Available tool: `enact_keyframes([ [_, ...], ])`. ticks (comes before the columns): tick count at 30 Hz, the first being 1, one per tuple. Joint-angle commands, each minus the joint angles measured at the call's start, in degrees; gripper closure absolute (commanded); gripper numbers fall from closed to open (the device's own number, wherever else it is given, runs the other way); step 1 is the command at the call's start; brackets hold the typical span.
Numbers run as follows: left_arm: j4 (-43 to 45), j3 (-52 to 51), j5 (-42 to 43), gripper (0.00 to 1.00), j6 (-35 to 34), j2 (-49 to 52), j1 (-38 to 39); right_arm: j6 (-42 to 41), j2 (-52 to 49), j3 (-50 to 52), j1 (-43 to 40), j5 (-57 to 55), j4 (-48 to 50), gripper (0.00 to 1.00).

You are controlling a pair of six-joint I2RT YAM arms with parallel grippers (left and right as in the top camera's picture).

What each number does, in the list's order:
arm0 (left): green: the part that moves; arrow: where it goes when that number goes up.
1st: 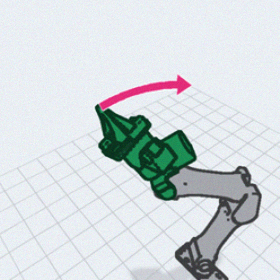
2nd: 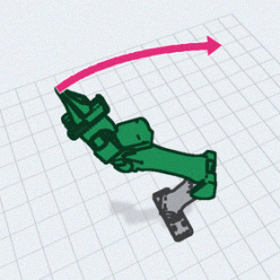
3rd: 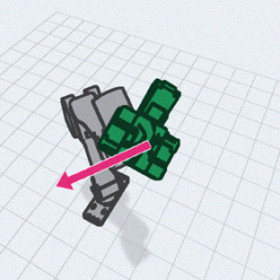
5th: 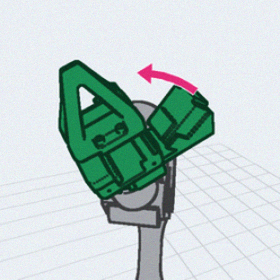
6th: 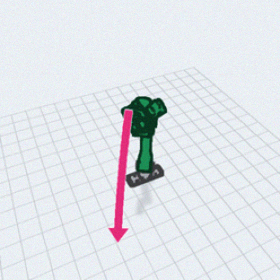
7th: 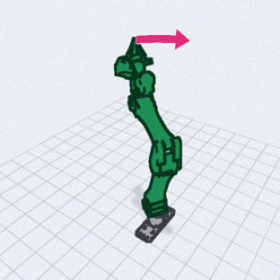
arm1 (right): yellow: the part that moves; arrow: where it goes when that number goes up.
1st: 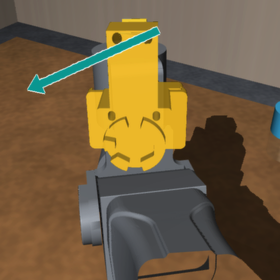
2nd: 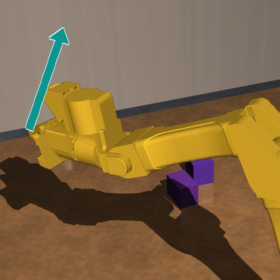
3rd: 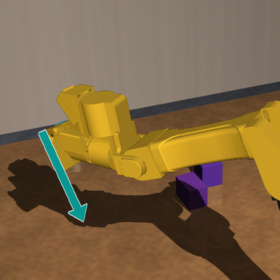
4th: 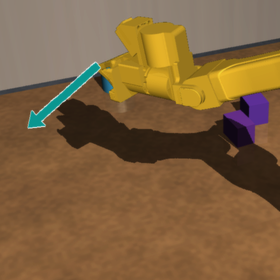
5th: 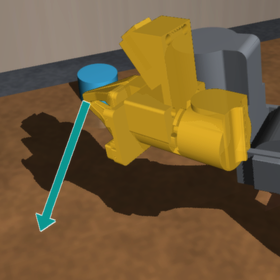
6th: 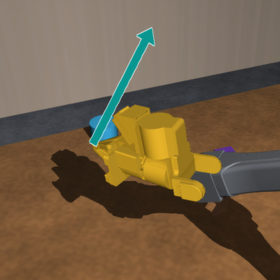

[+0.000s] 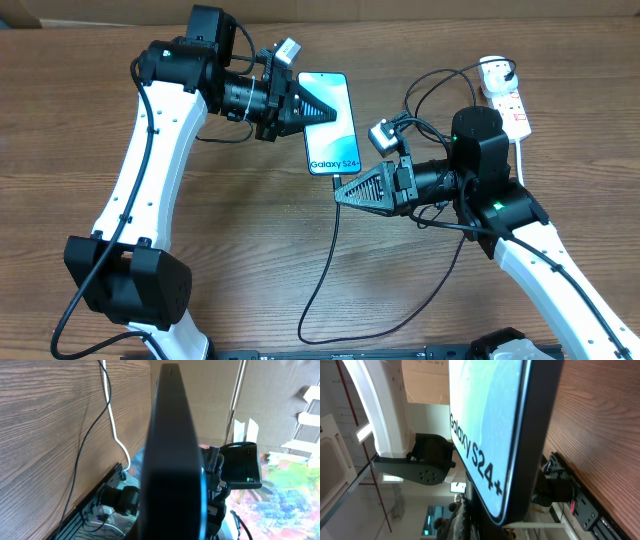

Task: Plug charger to phone and switch on socket

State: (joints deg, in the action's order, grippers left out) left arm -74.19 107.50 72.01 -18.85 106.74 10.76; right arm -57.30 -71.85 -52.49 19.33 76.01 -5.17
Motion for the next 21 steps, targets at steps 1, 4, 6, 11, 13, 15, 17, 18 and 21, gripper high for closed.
enact_keyframes([
  [1, -0.2, 0.5, 2.6, 0.96, 2.6, -0.2, -0.2, -0.2, 0.0, -1.0, 0.2, -0.5, 0.4, 0.96],
  [4, -0.2, 0.5, 2.6, 0.96, 2.6, -0.2, -0.2, -0.2, 0.0, -1.0, 0.2, -0.5, 0.4, 0.96],
  [6, -0.5, 0.5, 2.6, 0.96, 2.6, -0.2, -0.2, -0.1, 0.0, -1.0, 0.2, -0.5, 0.5, 0.96],
  [11, -1.6, 0.5, 4.1, 0.96, 4.1, -0.2, -0.2, -0.1, -0.6, -1.0, 0.2, -0.5, 1.5, 0.96],
  [13, -2.0, 0.5, 4.1, 0.96, 4.2, -0.2, -0.2, -0.1, -1.0, -1.0, 0.2, -0.6, 2.0, 0.96],
  [15, -2.5, 0.5, 4.1, 0.96, 4.8, -0.2, -0.2, -0.1, -1.5, -1.0, 0.2, -0.5, 2.1, 0.96],
  [17, -2.9, 0.5, 4.1, 0.96, 5.2, -0.2, -0.2, -0.1, -2.0, -1.0, 0.2, -0.5, 2.1, 0.96],
  [18, -3.2, 0.5, 4.1, 0.96, 5.2, -0.2, -0.2, -0.1, -2.3, -1.0, 0.2, -0.5, 2.1, 0.96],
  [21, -3.8, 0.5, 4.0, 0.96, 6.2, -0.2, -0.2, -0.1, -2.8, -1.0, 0.2, -0.5, 2.4, 0.96],
])
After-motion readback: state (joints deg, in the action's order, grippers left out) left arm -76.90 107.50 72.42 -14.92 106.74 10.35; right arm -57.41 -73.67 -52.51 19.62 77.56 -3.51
